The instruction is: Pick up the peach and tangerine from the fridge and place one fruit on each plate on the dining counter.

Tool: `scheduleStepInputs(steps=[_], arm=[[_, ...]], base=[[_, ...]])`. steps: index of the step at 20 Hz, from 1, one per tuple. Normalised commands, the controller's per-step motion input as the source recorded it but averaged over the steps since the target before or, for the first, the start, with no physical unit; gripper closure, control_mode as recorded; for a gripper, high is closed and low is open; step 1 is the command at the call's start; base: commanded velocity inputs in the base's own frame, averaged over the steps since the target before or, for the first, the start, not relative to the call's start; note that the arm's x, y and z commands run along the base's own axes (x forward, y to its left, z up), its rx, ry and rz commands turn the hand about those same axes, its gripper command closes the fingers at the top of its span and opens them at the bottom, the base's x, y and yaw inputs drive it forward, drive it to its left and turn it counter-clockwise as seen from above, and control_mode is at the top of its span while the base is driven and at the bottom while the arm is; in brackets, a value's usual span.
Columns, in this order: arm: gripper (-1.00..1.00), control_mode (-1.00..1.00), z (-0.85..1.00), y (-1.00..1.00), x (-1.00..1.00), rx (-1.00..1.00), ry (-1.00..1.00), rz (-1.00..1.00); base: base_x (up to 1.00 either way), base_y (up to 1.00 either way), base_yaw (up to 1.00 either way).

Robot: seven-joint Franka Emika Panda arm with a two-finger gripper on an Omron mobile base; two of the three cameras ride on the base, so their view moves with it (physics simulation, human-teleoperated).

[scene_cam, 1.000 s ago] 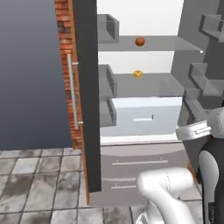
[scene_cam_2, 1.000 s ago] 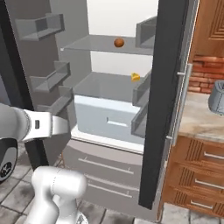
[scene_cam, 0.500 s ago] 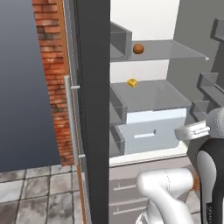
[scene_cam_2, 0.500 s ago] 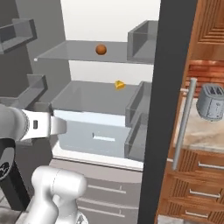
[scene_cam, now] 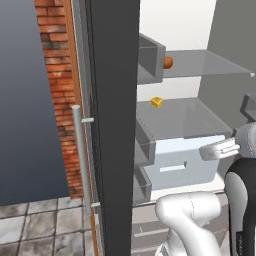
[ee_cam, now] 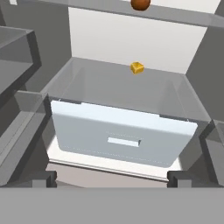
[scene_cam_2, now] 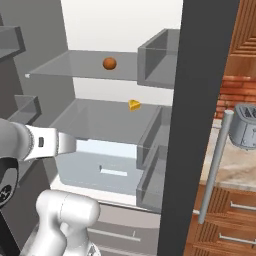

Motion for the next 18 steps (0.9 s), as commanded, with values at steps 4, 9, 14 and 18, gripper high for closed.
scheduleStepInputs(steps=[4, 9, 14, 18], arm=[[-1.0, 1.0, 0.0, 0.0, 0.0, 0.0, 0.0, 0.0], [-1.0, 1.0, 0.0, 0.0, 0.0, 0.0, 0.0, 0.0], [-1.0, 1.0, 0.0, 0.0, 0.0, 0.0, 0.0, 0.0], [-1.0, 1.0, 0.0, 0.0, 0.0, 0.0, 0.0, 0.0]], base=[[0.33, -0.31, 0.0], [0.15, -0.46, 0.01], [0.0, -0.49, 0.01], [0.47, -0.16, 0.0]])
